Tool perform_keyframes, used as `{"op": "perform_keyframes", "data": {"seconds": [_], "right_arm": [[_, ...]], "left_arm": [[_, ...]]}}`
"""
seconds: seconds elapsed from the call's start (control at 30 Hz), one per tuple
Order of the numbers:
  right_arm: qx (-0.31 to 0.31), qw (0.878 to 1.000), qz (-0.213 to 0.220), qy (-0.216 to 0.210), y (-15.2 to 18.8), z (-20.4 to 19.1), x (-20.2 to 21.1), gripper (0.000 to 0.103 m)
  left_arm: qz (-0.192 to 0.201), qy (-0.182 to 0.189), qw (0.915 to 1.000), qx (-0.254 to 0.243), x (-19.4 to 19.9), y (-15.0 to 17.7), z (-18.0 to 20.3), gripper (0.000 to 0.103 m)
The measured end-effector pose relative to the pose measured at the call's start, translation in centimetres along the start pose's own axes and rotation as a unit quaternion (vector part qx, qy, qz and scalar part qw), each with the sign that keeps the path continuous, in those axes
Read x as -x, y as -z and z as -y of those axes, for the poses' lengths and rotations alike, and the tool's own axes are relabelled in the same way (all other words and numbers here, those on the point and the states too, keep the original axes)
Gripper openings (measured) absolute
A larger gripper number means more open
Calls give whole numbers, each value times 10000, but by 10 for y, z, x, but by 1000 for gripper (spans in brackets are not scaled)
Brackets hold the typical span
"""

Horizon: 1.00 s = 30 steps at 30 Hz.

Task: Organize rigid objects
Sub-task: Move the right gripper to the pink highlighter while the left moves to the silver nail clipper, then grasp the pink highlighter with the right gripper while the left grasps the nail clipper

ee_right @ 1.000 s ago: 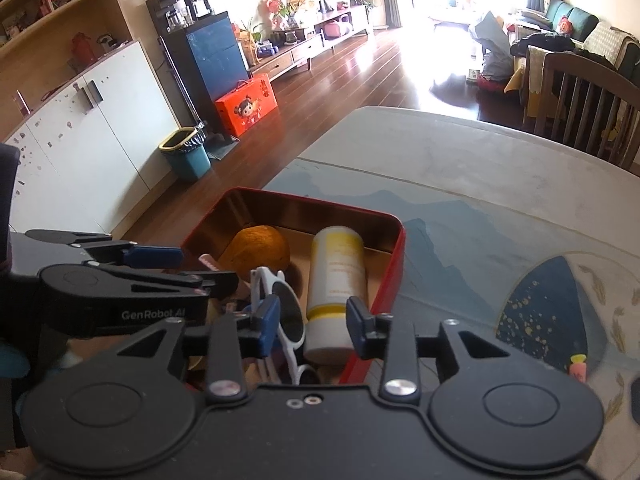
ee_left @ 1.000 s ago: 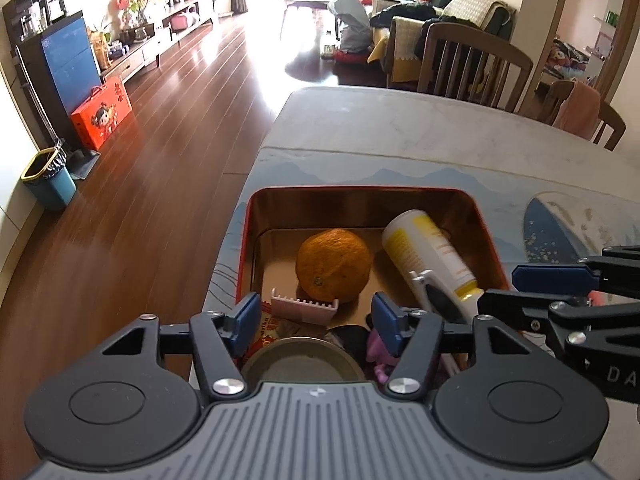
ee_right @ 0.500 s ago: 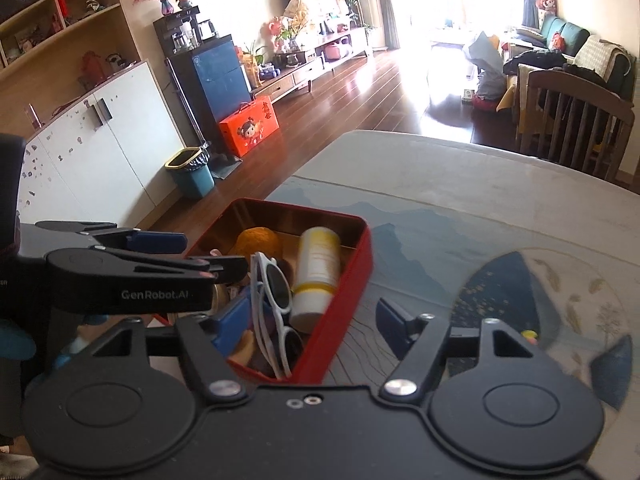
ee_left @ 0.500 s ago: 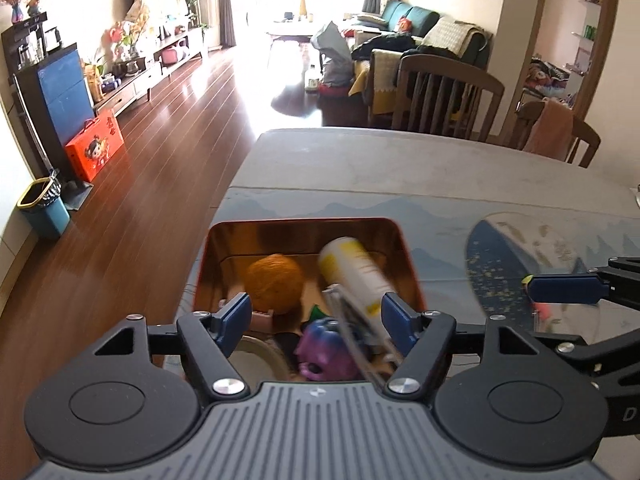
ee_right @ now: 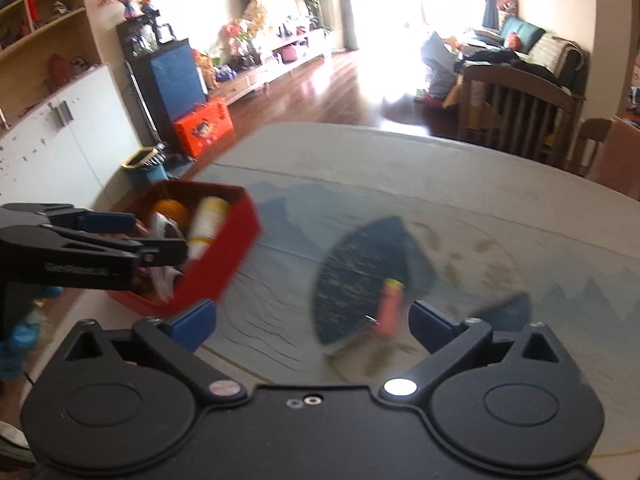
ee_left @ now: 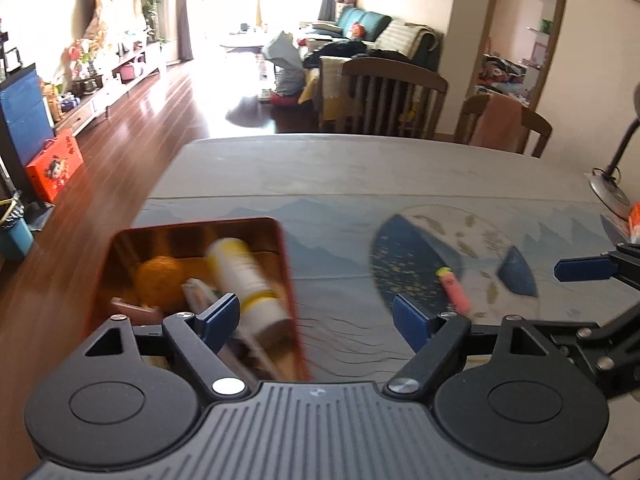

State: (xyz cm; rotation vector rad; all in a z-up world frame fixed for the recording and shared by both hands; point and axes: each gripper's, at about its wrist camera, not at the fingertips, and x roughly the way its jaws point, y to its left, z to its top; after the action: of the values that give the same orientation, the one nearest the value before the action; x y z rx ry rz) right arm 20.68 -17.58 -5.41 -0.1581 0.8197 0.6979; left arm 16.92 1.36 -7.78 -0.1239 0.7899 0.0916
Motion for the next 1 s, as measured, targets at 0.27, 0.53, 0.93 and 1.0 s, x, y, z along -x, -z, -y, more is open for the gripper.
{"op": "perform_keyframes", "data": {"seconds": [0.27,0.53,0.93,1.0], "right_arm": [[-219,9988,-154,402,7,53,-10,102],[-196,9974,-478,503,4,74,-49,101],[-202,9943,-912,517,-5,77,-106,78],[-145,9938,-955,553,-5,76,-112,74]], "left_arm": [[-166,104,9991,-384,-23,14,52,84],[-302,89,9974,-652,-59,28,88,84],[-409,-91,9957,-830,-104,39,112,84],[-399,-99,9949,-925,-108,40,117,84]]}}
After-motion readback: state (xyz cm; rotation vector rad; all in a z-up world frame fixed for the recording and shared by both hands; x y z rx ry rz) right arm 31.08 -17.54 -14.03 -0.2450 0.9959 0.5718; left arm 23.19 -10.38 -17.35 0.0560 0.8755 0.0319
